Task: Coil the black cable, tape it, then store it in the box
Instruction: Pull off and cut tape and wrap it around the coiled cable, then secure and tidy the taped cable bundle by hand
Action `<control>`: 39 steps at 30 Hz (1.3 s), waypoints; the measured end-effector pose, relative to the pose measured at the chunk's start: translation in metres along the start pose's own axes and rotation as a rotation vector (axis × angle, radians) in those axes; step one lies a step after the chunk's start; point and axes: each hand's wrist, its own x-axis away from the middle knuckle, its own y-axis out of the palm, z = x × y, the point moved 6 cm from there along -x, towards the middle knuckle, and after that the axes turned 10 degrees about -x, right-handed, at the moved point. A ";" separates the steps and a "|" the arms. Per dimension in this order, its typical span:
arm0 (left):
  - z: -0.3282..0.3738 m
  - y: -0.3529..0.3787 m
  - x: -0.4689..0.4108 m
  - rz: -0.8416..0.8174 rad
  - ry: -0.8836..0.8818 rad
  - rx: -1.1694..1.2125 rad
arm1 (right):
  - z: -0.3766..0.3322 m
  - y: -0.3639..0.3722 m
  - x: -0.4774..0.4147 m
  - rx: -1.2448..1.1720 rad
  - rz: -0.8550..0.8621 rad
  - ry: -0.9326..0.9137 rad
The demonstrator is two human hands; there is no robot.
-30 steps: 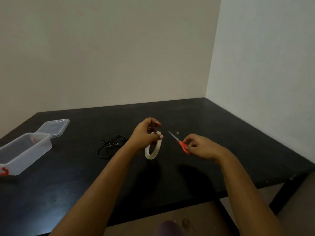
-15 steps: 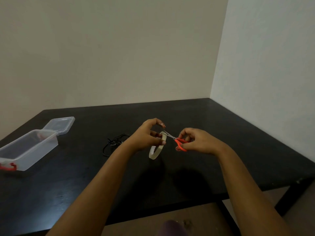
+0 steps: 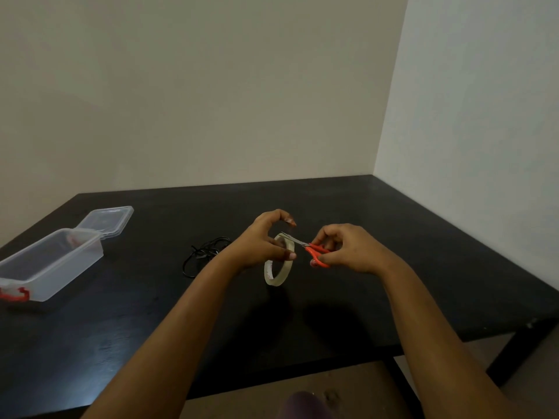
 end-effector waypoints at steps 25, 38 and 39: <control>-0.001 0.034 -0.009 -0.043 0.000 0.020 | 0.066 0.001 -0.011 0.086 0.294 0.428; 0.005 0.057 -0.029 0.144 0.097 -0.009 | 0.074 -0.006 -0.017 -0.980 0.605 0.132; 0.006 0.058 -0.032 0.148 0.100 -0.022 | 0.072 -0.014 -0.016 -0.855 0.665 0.065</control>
